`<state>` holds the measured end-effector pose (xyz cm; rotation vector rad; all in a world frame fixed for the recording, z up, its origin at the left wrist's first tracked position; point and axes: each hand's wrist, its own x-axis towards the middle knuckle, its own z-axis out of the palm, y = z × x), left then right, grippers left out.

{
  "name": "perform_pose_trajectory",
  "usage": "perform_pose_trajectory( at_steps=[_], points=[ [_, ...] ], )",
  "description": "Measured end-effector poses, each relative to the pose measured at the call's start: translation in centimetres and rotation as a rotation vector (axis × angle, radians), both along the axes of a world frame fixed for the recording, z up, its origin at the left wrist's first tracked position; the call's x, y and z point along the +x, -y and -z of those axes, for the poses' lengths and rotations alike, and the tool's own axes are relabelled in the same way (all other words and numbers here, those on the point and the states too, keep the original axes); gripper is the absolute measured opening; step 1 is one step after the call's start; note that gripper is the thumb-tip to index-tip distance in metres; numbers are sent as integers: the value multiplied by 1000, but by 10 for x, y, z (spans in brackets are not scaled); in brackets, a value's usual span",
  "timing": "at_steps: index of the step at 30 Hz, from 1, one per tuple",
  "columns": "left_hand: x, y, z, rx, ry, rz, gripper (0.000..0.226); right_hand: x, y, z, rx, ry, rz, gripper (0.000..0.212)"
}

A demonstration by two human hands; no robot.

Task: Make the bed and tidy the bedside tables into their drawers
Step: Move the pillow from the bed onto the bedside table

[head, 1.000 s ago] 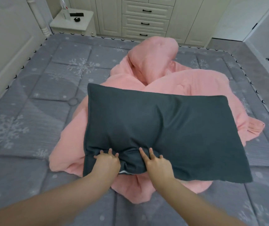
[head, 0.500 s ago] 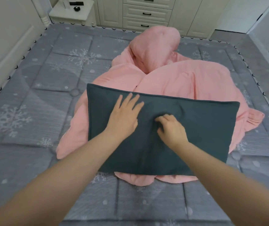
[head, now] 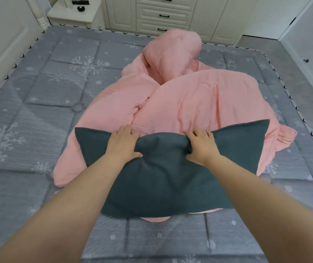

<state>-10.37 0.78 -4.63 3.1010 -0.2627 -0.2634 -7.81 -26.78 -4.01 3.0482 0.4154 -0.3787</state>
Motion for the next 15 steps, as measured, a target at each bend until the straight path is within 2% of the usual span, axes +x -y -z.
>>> perform_pose_trajectory(
  at_steps=[2, 3, 6, 8, 12, 15],
  points=[
    [-12, -2, -7, -51, 26, 67, 58, -12, 5, 1, 57, 39, 17, 54],
    [-21, -2, -11, -76, 5, 91, 55, -20, 8, 2, 97, 53, 36, 47],
    [-58, -1, -12, -128, -104, 61, 58, -50, 10, 6, 149, -1, 0, 50],
    [-94, 1, -10, -100, -106, 42, 60, -77, 8, 6, 151, -32, -52, 49],
    [-171, 8, -22, 12, 29, 63, 55, -130, 9, -4, 253, 34, -28, 28],
    [-222, 11, -42, 113, 37, 103, 45, -155, 9, -22, 210, 71, -67, 12]
  ],
)
